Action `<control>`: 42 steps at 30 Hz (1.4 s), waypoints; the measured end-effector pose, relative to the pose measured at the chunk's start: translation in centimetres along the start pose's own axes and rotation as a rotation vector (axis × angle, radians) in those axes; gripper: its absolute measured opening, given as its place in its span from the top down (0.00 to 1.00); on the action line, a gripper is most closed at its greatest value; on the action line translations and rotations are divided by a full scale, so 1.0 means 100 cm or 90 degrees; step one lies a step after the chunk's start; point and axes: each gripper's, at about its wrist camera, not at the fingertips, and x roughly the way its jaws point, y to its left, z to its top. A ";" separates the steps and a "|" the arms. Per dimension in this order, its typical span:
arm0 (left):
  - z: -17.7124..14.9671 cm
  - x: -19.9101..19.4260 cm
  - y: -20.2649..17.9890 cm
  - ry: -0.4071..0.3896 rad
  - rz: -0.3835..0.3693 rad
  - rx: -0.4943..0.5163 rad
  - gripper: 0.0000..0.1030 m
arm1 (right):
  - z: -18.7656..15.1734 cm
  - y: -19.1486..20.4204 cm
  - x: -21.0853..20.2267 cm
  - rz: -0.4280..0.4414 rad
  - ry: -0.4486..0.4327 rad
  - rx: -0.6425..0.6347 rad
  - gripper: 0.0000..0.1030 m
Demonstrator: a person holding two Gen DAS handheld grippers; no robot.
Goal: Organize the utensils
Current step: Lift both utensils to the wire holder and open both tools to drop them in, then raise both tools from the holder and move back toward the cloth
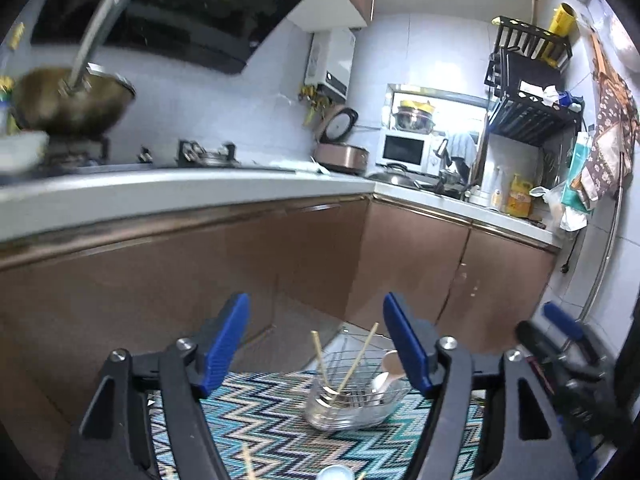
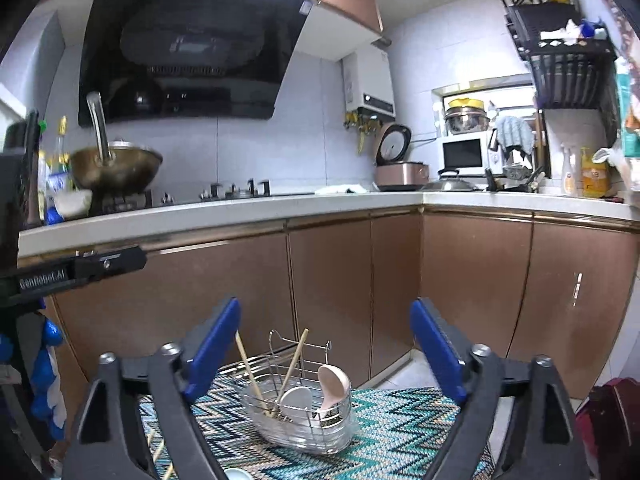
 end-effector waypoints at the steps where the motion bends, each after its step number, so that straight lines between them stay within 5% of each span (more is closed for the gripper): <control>1: 0.001 -0.008 0.001 -0.006 0.007 0.004 0.29 | 0.004 0.003 -0.012 -0.003 -0.006 -0.005 0.10; 13: 0.011 -0.108 0.009 -0.059 0.085 0.043 0.23 | 0.026 0.034 -0.105 -0.034 -0.083 -0.043 0.00; 31: 0.010 -0.226 0.019 -0.110 0.106 0.041 0.18 | 0.037 0.071 -0.201 0.058 -0.106 -0.011 0.00; 42: -0.008 -0.241 0.026 -0.048 0.071 0.030 0.17 | 0.025 0.085 -0.221 0.091 -0.057 -0.015 0.00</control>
